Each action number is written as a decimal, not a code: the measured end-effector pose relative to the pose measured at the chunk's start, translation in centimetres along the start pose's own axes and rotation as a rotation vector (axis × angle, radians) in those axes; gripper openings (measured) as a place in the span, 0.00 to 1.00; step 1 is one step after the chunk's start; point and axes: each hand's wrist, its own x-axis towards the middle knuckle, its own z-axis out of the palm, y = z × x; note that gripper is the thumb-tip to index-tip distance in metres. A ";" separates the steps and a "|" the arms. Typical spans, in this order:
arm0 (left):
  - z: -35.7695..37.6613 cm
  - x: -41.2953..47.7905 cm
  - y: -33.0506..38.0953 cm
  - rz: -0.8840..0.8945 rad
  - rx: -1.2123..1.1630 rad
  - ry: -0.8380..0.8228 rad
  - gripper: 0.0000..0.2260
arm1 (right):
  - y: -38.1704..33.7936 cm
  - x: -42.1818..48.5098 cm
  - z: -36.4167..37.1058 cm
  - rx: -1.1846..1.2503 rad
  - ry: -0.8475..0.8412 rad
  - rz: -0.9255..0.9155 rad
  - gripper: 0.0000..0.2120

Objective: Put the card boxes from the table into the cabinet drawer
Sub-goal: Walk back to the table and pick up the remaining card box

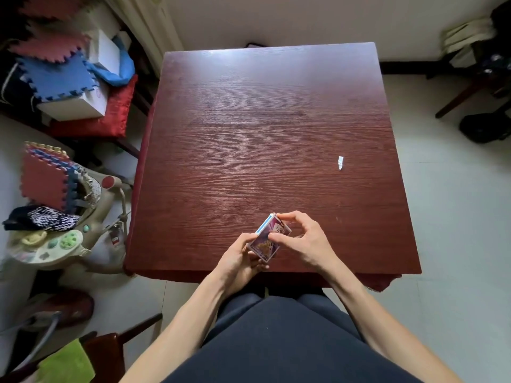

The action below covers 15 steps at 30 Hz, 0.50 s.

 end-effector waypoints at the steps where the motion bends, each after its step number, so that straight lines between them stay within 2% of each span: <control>1: 0.2 0.0 -0.1 0.002 0.002 0.005 0.19 | 0.1 0.1 -0.2 -0.008 -0.002 -0.003 0.19; 4: 0.5 -0.1 0.0 0.013 0.012 0.020 0.16 | 0.1 0.5 -0.6 -0.004 -0.026 -0.014 0.17; 8: 0.7 -0.1 0.4 0.002 0.021 -0.024 0.17 | -0.3 1.5 -1.6 0.243 -0.033 0.026 0.07; 15: 0.8 0.5 0.7 -0.009 -0.016 -0.101 0.18 | -1.2 2.2 -2.5 0.344 -0.107 0.051 0.06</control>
